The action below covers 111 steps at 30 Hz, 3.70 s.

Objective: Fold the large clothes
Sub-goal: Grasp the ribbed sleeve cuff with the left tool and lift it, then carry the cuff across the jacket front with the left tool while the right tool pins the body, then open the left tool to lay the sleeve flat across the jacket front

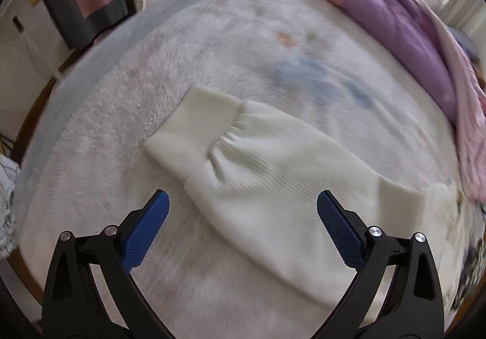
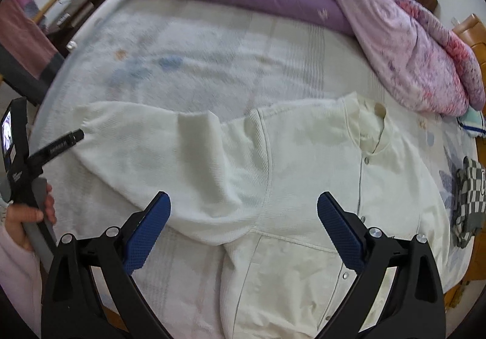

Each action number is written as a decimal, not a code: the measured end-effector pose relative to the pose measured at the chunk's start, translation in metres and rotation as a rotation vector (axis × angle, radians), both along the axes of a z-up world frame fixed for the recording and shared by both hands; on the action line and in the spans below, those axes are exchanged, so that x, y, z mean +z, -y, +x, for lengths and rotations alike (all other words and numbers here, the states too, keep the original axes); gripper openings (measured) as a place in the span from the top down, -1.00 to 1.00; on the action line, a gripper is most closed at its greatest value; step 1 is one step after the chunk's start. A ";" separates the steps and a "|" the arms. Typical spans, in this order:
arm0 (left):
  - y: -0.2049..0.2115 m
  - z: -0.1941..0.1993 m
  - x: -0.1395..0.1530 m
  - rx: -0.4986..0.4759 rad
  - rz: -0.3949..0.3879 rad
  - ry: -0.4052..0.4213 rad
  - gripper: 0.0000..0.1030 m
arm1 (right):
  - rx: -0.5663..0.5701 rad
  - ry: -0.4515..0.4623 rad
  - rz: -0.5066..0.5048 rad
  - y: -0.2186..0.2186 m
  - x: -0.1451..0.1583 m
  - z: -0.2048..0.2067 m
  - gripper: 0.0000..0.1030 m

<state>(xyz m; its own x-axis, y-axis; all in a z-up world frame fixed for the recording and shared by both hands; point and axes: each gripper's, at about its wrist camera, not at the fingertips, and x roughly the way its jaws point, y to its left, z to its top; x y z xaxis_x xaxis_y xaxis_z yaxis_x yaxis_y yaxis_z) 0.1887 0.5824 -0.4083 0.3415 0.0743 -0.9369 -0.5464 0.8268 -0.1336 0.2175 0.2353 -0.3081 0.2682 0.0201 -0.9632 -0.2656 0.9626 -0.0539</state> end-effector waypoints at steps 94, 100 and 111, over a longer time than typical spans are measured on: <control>0.504 0.037 0.017 -0.613 0.149 -0.095 -0.74 | -0.658 -0.231 0.345 0.470 -0.156 0.054 -0.42; 0.405 0.012 -0.031 -0.400 0.159 -0.268 -0.73 | -0.674 -0.281 0.331 0.454 -0.181 0.054 0.83; 0.369 0.003 -0.023 -0.404 0.222 -0.316 -0.73 | -0.711 -0.189 0.056 0.468 -0.141 0.040 -0.44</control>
<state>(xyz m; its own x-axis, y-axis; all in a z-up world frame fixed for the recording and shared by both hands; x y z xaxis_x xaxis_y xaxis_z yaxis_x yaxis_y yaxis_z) 0.1918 0.2134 -0.4309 0.0886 0.2027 -0.9752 -0.1657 0.9684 0.1862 0.2574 -0.2326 -0.4490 0.0644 -0.0462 -0.9969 0.4234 0.9058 -0.0146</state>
